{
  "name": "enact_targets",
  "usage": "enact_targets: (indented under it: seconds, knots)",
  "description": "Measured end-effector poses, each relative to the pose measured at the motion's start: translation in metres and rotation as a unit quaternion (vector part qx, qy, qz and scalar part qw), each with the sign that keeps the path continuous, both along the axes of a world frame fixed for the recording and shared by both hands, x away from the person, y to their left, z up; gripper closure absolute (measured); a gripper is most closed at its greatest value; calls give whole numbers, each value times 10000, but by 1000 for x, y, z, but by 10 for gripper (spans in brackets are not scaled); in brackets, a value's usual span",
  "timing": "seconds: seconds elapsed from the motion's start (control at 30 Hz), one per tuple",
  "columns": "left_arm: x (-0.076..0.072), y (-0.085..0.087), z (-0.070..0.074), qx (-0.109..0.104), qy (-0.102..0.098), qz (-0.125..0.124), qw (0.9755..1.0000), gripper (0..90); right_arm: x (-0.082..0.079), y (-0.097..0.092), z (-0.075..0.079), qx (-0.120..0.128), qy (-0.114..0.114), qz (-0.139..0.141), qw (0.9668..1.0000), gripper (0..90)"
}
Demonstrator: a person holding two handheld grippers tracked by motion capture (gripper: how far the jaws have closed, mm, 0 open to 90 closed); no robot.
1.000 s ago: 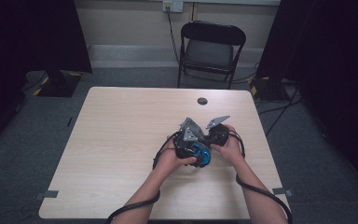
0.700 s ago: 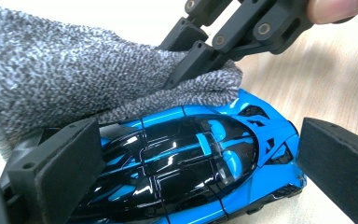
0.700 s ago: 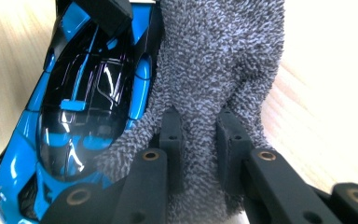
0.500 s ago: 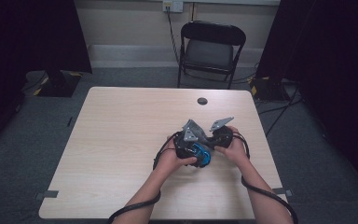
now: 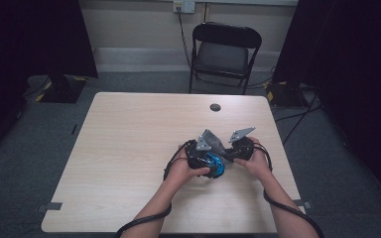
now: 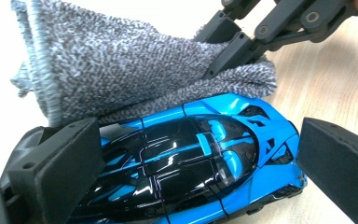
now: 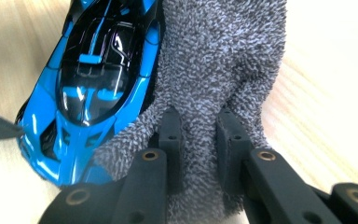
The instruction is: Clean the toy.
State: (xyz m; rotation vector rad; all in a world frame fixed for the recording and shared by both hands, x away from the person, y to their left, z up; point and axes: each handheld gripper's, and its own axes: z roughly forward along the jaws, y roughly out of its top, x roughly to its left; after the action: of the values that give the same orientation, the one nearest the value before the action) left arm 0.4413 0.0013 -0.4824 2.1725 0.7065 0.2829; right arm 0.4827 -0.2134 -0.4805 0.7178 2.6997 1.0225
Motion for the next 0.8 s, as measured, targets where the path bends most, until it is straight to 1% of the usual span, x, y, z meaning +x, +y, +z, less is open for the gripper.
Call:
enact_targets:
  seconds: [0.07,0.17,0.23,0.3,0.63,0.8]
  knots:
    - [0,0,0,25,-5,-9,10000,1,-1,-2,0,0,-2,5,10000,754]
    - [0,-1,0,-4,2,-2,10000,1,-4,-4,0,-12,-11,1,10000,753]
    - [-1,-1,0,26,4,-12,10000,0,-5,-6,1,-19,-2,4,10000,753]
    - [-1,-2,0,67,-41,-24,10000,1,-7,-9,1,-23,-4,1,10000,753]
    - [-1,-3,0,45,-19,-17,10000,0,-17,-18,1,-35,-32,-8,10000,753]
    - [-1,-3,0,59,-23,-25,10000,0,-24,-24,1,-34,-4,-100,9999,752]
